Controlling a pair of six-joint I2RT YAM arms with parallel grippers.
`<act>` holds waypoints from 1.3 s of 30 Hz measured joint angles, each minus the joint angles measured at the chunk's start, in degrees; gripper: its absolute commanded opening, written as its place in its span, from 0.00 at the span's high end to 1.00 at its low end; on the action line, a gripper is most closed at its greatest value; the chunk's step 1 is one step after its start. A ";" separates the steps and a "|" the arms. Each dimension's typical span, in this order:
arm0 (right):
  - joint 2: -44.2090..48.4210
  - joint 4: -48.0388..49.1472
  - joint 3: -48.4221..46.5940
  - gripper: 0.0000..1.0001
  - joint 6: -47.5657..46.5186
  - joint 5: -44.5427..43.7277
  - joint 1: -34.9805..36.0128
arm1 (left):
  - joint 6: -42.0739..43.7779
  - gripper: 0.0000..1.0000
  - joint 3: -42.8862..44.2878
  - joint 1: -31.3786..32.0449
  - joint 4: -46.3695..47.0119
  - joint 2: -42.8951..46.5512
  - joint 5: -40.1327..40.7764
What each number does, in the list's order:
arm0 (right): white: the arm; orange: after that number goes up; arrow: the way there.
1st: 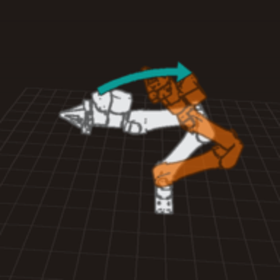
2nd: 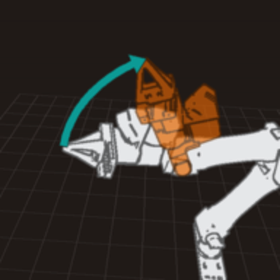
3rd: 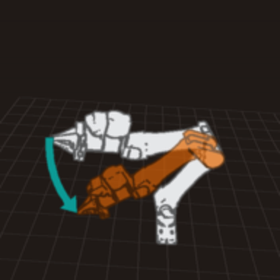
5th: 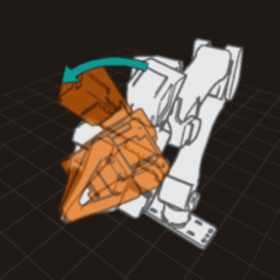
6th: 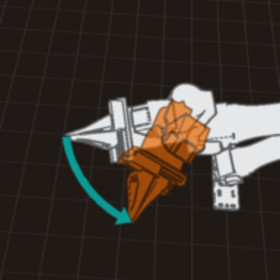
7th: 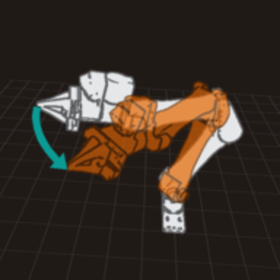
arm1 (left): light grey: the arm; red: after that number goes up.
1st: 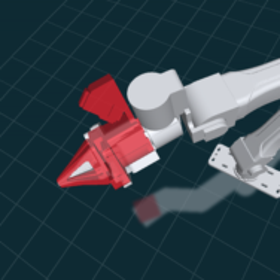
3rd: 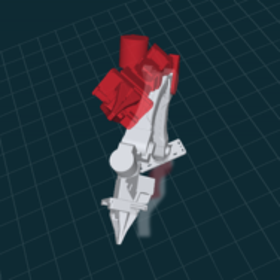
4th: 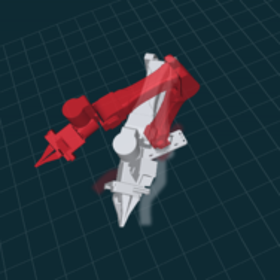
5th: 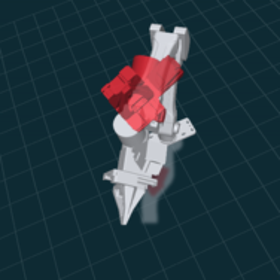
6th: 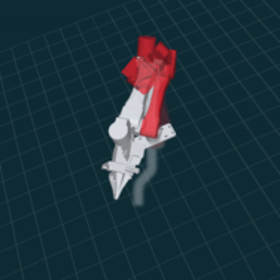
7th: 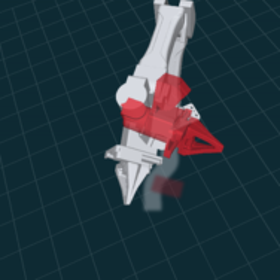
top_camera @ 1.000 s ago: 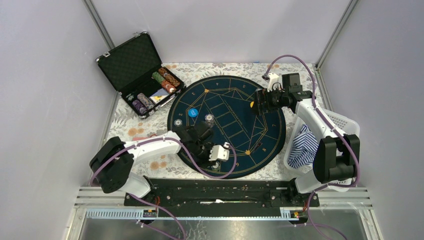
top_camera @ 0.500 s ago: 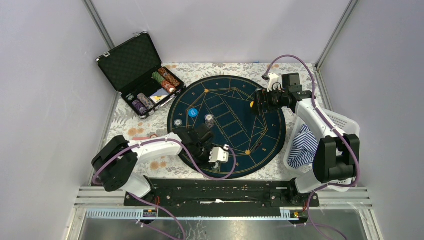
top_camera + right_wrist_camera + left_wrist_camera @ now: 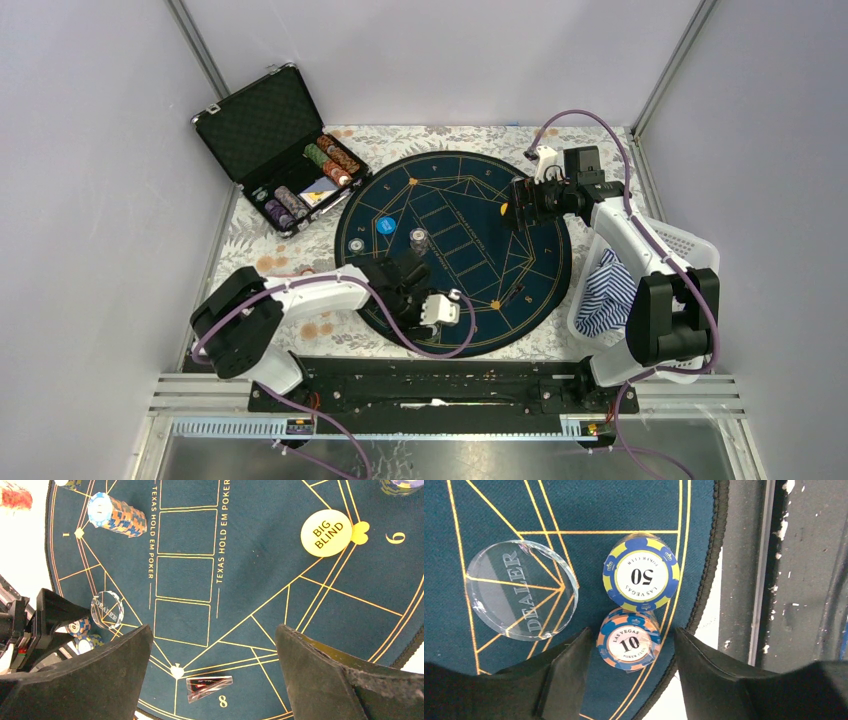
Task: Distribute texas hold em gaming equipment
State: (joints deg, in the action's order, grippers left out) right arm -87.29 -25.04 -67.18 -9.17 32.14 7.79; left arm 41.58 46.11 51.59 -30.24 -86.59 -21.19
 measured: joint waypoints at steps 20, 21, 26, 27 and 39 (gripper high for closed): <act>0.00 0.00 0.00 0.00 0.00 0.04 0.00 | -11.89 0.09 30.56 -19.61 -8.52 -1.46 -0.96; 0.00 0.00 0.00 0.00 0.00 0.04 0.00 | -12.63 0.08 31.80 -20.39 -7.78 -2.84 -0.42; 0.00 0.00 0.00 0.00 -0.02 0.04 0.00 | -16.17 0.07 33.99 -20.74 -7.26 -10.29 0.90; 0.00 0.00 0.00 0.00 -0.02 0.04 0.00 | -16.79 0.06 34.10 -20.61 -7.26 -11.85 1.29; 0.00 0.00 0.00 0.00 -0.07 0.04 0.00 | -20.31 0.17 39.15 -20.37 -7.21 -21.40 3.02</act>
State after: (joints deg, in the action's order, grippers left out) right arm -87.29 -25.04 -67.18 -9.23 32.18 7.79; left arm 21.28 85.25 31.22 -37.45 -107.98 -18.17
